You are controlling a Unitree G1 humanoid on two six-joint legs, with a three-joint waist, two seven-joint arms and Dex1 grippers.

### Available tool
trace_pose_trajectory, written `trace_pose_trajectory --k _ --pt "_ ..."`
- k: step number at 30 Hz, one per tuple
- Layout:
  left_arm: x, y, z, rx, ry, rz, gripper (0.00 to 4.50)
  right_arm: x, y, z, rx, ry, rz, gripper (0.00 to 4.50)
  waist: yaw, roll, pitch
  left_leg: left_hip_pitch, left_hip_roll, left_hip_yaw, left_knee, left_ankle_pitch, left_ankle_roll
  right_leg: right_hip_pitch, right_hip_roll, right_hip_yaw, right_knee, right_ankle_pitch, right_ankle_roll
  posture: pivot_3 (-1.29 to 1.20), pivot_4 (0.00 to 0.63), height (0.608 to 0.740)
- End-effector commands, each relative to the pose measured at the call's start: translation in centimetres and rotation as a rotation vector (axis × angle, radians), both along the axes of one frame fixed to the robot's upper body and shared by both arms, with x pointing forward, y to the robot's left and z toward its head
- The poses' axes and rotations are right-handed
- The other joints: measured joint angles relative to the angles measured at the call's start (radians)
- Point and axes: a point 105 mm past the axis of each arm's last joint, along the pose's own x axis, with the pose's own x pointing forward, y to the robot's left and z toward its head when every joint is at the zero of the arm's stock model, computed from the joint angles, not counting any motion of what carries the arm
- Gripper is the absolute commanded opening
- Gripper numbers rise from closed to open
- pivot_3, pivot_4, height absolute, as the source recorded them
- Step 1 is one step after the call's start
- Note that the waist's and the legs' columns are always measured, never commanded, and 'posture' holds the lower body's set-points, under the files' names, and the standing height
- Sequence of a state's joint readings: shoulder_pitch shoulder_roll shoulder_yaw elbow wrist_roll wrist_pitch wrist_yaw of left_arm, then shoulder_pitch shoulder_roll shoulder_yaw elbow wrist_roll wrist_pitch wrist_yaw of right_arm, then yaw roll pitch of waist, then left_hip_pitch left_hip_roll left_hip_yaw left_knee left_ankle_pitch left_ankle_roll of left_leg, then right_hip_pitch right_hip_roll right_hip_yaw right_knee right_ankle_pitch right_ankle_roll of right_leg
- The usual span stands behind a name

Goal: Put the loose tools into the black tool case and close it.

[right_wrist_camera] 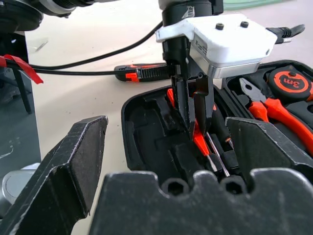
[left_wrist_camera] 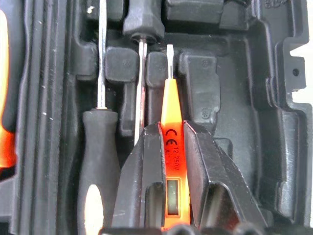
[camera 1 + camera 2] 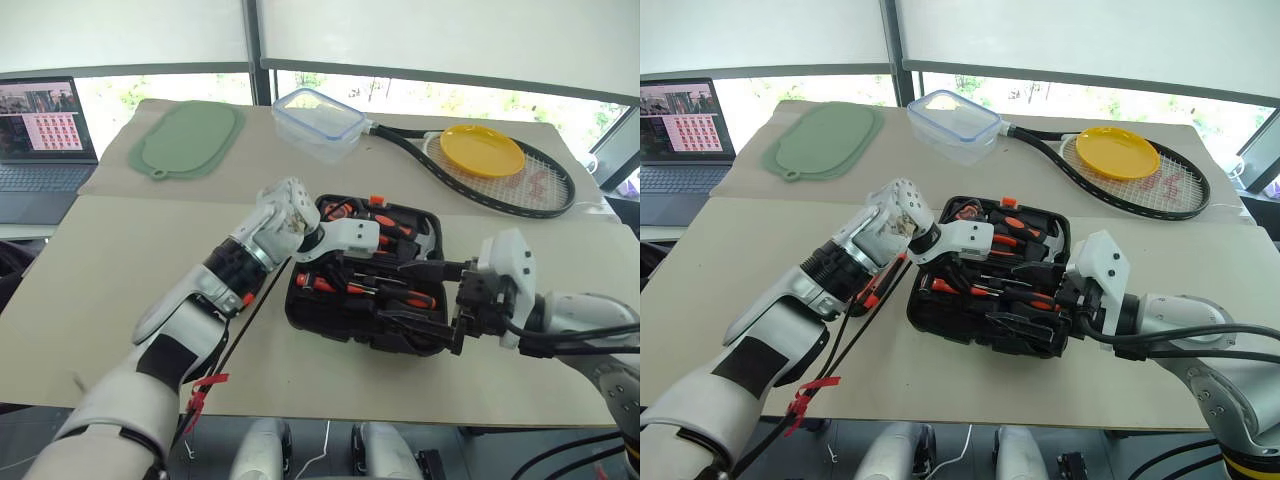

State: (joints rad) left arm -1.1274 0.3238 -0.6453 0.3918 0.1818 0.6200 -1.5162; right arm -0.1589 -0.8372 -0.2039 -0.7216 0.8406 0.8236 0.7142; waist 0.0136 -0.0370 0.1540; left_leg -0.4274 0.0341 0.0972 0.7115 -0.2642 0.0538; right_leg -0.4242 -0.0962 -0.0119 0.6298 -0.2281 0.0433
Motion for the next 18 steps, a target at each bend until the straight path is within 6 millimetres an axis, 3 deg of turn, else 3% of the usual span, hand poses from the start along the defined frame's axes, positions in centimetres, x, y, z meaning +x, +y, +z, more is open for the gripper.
trace_pose_trajectory --k 1,11,17,18 --pt "-0.6 -0.7 0.8 -0.029 -0.024 -0.027 0.18 0.2 0.3 1.1 0.009 -0.058 0.006 4.50 0.001 0.000 0.000 0.000 0.000 0.000 0.000 0.000 0.000 0.000 0.000 0.000 0.000 0.000 0.000 0.00 0.150 0.738" --pt "0.2 0.0 -0.3 -0.004 -0.060 -0.017 0.18 0.4 0.6 1.3 0.015 -0.059 0.010 4.50 0.000 0.000 0.000 -0.001 0.000 -0.001 0.001 0.000 0.000 0.000 0.000 0.000 0.000 0.000 0.000 0.00 0.150 0.738" --pt "-0.5 -0.2 -0.1 -0.023 -0.013 -0.044 0.18 0.4 0.6 1.3 0.017 -0.059 0.006 4.50 0.000 0.000 0.000 -0.001 0.000 -0.001 0.001 0.000 0.000 0.000 0.000 0.000 0.000 0.000 0.000 0.00 0.150 0.738" --pt "-0.7 -0.3 0.1 -0.031 0.001 -0.047 0.68 0.3 0.6 1.3 0.017 -0.058 0.006 4.50 0.000 0.000 0.000 -0.001 0.000 -0.001 0.001 0.000 0.000 0.000 0.000 0.000 0.000 0.000 0.000 0.00 0.150 0.738"
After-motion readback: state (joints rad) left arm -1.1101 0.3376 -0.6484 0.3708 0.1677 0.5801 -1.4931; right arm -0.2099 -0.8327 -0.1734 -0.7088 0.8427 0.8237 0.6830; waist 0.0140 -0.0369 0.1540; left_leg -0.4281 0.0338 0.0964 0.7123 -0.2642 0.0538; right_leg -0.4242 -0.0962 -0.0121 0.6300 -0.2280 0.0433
